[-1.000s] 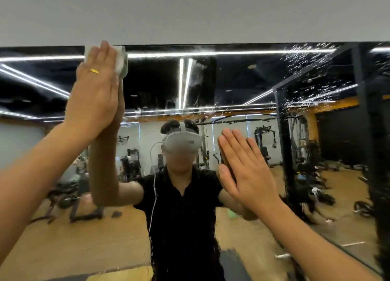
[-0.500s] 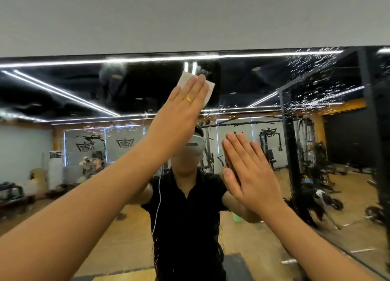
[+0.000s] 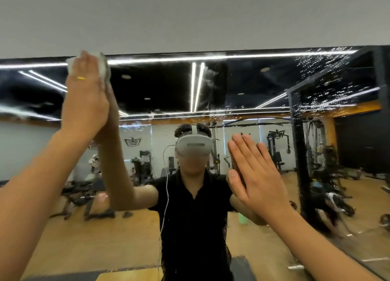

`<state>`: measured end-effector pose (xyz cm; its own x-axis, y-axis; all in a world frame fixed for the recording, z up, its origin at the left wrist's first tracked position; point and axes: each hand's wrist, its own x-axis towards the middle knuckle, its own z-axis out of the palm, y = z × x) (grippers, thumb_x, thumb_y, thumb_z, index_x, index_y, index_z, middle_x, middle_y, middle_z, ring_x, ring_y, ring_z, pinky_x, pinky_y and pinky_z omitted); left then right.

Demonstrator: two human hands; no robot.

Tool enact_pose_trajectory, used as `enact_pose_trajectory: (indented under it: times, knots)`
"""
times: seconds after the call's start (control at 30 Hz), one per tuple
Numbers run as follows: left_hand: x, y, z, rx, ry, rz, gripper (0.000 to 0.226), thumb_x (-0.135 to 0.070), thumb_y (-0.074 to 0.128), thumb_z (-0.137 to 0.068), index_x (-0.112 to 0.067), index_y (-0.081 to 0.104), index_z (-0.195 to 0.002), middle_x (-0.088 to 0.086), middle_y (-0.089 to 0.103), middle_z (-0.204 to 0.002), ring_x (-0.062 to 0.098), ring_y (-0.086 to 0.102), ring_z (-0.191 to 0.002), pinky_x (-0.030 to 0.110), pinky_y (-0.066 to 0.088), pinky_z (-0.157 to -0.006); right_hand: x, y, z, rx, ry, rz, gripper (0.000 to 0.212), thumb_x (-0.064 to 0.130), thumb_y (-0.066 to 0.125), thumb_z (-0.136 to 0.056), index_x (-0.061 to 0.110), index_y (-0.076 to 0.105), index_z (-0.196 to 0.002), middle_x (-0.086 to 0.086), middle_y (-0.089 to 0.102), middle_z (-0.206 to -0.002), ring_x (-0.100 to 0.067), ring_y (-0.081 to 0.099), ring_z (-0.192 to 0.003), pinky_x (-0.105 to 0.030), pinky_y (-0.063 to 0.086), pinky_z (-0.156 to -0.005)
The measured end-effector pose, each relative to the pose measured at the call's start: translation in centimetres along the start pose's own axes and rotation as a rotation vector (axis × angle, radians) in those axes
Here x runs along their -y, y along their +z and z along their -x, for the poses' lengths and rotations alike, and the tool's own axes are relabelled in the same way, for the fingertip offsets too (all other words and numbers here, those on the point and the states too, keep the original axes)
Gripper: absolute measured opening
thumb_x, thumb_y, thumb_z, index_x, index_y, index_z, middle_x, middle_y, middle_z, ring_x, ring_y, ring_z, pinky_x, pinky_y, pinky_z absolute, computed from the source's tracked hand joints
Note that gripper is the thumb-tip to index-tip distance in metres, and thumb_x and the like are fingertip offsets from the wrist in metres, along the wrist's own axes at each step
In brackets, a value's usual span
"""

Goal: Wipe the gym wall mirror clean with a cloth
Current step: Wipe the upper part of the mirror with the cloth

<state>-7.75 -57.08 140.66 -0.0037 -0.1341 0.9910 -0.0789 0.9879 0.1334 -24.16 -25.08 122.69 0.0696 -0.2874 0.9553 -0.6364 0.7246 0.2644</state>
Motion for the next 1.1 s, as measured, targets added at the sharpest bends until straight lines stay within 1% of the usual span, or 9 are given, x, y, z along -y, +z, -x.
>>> enact_pose_trajectory:
  times: [0.13,0.2,0.3,0.4,0.47,0.57,0.77,0.9,1.1]
  knots:
    - [-1.4,0.3,0.4,-0.085,-0.098,0.042,0.056,-0.014,0.031,-0.107,-0.009,0.024,-0.162,0.020,0.026,-0.166,0.042,0.033,-0.148,0.056,0.034,-0.120,-0.1,-0.1,0.0,-0.005,0.001,0.000,0.062,0.035,0.038,-0.105,0.010,0.029,-0.161,-0.006,0.021,-0.171,-0.021,0.017,-0.158,-0.047,0.014,-0.129]
    - [-4.4,1.3,1.5,-0.026,0.022,0.092,0.057,-0.013,0.031,-0.111,-0.018,0.017,-0.166,0.016,0.024,-0.168,0.038,0.039,-0.144,0.045,0.038,-0.114,-0.2,-0.2,0.0,0.005,0.003,0.002,0.062,0.035,0.038,-0.104,0.011,0.029,-0.161,-0.005,0.020,-0.171,-0.020,0.017,-0.158,-0.046,0.012,-0.129]
    - [-9.6,2.5,3.5,0.143,0.247,0.164,0.062,-0.011,0.037,-0.110,-0.022,0.013,-0.166,0.019,0.028,-0.164,0.045,0.045,-0.132,0.056,0.045,-0.102,-0.1,-0.3,0.1,0.013,0.008,0.008,0.062,0.035,0.038,-0.105,0.011,0.028,-0.161,-0.005,0.019,-0.171,-0.020,0.016,-0.159,-0.044,0.010,-0.130]
    - [-13.1,4.4,5.2,0.203,0.468,0.164,0.069,-0.008,0.046,-0.107,-0.019,0.006,-0.163,0.009,0.018,-0.171,0.031,0.021,-0.154,0.052,0.021,-0.126,-0.1,-0.3,0.0,0.005,0.006,0.008,0.062,0.036,0.037,-0.105,0.011,0.029,-0.161,-0.005,0.020,-0.171,-0.020,0.016,-0.158,-0.044,0.011,-0.129]
    - [-14.1,5.8,5.8,0.203,0.606,0.142,0.065,-0.013,0.044,-0.108,-0.014,0.010,-0.163,0.006,0.012,-0.171,0.021,0.010,-0.158,0.040,0.003,-0.128,-0.1,-0.3,-0.1,-0.006,0.006,-0.004,0.061,0.036,0.037,-0.105,0.010,0.030,-0.160,-0.005,0.021,-0.170,-0.020,0.018,-0.158,-0.044,0.012,-0.129]
    - [-14.3,7.3,6.2,0.222,0.676,0.035,0.060,-0.024,0.031,-0.107,-0.010,0.016,-0.164,0.009,0.012,-0.172,0.021,0.006,-0.159,0.037,0.001,-0.127,-0.1,-0.3,-0.1,-0.022,0.003,-0.025,0.061,0.035,0.038,-0.105,0.010,0.031,-0.160,-0.005,0.023,-0.170,-0.020,0.019,-0.158,-0.044,0.012,-0.129]
    - [-12.6,6.4,5.4,0.153,0.528,0.011,0.067,-0.013,0.046,-0.106,-0.009,0.015,-0.165,0.010,0.010,-0.173,0.023,0.007,-0.160,0.039,0.003,-0.127,-0.2,-0.3,-0.1,-0.010,-0.005,-0.027,0.061,0.035,0.036,-0.105,0.011,0.030,-0.160,-0.005,0.022,-0.170,-0.020,0.017,-0.158,-0.042,0.010,-0.130]
    - [-10.6,4.9,3.9,0.096,0.328,0.083,0.056,-0.014,0.035,-0.110,-0.007,0.019,-0.164,0.011,0.015,-0.172,0.025,0.008,-0.159,0.043,0.006,-0.128,-0.1,-0.2,-0.1,-0.009,-0.011,-0.016,0.061,0.035,0.039,-0.105,0.010,0.030,-0.160,-0.006,0.022,-0.170,-0.020,0.016,-0.159,-0.043,0.011,-0.130]
    - [-10.9,5.3,3.4,0.089,0.314,0.102,0.057,-0.022,0.023,-0.107,-0.005,0.024,-0.162,0.013,0.021,-0.170,0.026,0.011,-0.159,0.048,0.011,-0.129,-0.4,-1.3,-0.4,0.017,-0.026,-0.065,0.063,0.034,0.042,-0.105,0.011,0.027,-0.162,-0.005,0.020,-0.171,-0.019,0.013,-0.159,-0.044,0.005,-0.130]
